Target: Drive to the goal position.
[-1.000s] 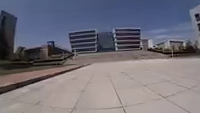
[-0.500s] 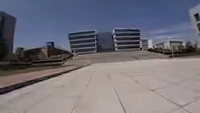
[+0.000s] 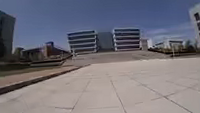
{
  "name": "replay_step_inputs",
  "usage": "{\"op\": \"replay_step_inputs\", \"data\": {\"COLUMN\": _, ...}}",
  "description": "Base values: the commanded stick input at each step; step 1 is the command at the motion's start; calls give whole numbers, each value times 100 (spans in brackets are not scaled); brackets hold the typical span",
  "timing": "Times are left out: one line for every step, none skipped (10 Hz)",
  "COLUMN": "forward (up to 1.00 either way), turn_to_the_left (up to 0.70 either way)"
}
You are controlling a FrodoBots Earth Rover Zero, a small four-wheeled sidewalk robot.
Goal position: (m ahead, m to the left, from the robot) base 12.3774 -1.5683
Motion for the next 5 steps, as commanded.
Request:
{"op": "replay_step_inputs", "data": {"forward": 70, "turn_to_the_left": -5}}
{"op": "replay_step_inputs", "data": {"forward": 70, "turn_to_the_left": -5}}
{"op": "replay_step_inputs", "data": {"forward": 70, "turn_to_the_left": -5}}
{"op": "replay_step_inputs", "data": {"forward": 70, "turn_to_the_left": -5}}
{"op": "replay_step_inputs", "data": {"forward": 70, "turn_to_the_left": -5}}
